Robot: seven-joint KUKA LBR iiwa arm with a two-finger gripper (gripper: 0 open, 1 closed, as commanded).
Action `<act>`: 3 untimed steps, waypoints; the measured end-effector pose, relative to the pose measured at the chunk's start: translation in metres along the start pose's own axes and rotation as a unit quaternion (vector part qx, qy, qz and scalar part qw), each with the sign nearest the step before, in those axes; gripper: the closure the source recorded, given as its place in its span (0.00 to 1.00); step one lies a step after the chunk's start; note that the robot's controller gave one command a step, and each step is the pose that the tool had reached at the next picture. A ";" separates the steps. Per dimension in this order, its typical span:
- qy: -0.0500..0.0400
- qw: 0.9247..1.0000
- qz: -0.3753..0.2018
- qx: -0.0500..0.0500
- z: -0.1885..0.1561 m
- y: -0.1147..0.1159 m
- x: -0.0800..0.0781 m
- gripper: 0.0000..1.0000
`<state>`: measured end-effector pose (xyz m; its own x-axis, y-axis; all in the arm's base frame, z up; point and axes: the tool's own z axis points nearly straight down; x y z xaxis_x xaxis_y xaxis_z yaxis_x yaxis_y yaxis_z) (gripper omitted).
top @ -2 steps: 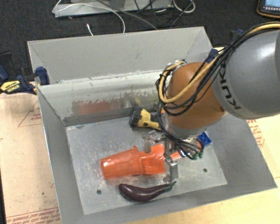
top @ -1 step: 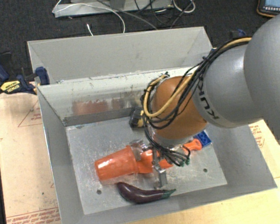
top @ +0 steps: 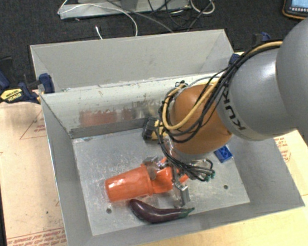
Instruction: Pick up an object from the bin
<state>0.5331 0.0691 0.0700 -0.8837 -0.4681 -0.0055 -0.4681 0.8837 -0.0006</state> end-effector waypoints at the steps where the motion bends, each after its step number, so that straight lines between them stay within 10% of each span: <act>1: -0.002 0.998 0.070 0.000 0.000 0.004 -0.006 0.00; 2: -0.002 1.000 0.028 -0.001 0.000 0.002 -0.003 1.00; 3: -0.002 1.000 0.014 -0.001 -0.001 0.001 -0.003 1.00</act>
Offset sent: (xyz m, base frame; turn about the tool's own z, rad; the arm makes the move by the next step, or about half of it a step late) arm 0.0004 0.0005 0.0000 0.0159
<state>0.5347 0.0716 0.0706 -0.8968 -0.4424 -0.0092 -0.4424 0.8968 0.0008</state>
